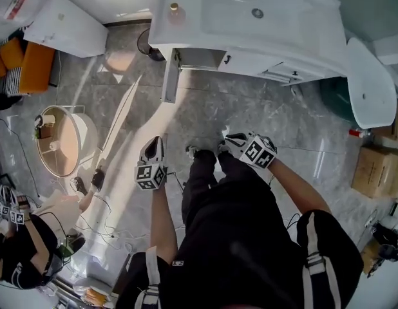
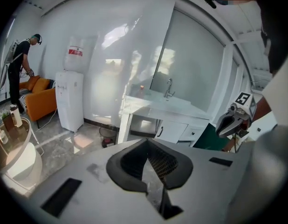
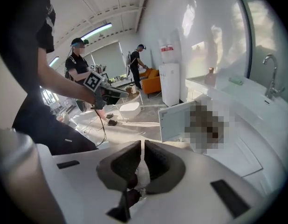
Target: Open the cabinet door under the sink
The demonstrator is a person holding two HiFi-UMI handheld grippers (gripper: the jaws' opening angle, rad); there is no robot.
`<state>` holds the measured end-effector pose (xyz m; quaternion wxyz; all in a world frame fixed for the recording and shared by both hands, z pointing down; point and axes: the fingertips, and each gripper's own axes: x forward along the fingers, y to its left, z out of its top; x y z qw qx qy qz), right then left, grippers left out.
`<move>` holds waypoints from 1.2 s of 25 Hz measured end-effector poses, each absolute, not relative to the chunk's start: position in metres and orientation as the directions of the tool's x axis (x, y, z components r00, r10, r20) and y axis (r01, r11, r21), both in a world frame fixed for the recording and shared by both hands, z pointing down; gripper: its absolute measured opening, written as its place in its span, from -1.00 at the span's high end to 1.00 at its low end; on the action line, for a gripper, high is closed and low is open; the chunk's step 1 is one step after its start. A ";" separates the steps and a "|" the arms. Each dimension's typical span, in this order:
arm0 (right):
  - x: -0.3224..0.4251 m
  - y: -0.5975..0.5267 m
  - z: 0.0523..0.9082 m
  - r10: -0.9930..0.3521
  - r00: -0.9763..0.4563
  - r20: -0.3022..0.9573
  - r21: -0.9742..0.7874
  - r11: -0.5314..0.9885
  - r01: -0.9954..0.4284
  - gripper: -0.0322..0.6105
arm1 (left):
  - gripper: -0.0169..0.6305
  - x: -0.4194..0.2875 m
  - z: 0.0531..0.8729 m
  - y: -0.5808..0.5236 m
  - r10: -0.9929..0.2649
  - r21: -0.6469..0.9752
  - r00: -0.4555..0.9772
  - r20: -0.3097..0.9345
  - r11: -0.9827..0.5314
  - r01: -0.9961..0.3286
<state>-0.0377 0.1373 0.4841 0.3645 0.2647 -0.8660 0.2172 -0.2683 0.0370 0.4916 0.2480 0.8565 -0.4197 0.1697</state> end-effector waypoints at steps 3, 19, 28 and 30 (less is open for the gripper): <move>-0.028 0.131 0.462 -0.367 -0.592 0.717 -0.155 0.744 -0.649 0.66 | 0.90 -0.239 0.458 0.061 -0.600 0.289 0.657 0.457 -0.599 -0.747; 0.020 0.142 0.401 -0.544 -0.574 0.612 -0.116 0.656 -0.746 0.66 | 0.90 -0.147 0.373 0.125 -0.576 0.282 0.755 0.314 -0.702 -0.654; 0.033 0.150 0.399 -0.554 -0.585 0.592 -0.090 0.676 -0.731 0.66 | 0.90 -0.129 0.376 0.149 -0.552 0.298 0.758 0.346 -0.702 -0.647; 0.039 0.149 0.399 -0.557 -0.584 0.590 -0.087 0.676 -0.732 0.66 | 0.90 -0.124 0.375 0.149 -0.550 0.293 0.759 0.349 -0.705 -0.646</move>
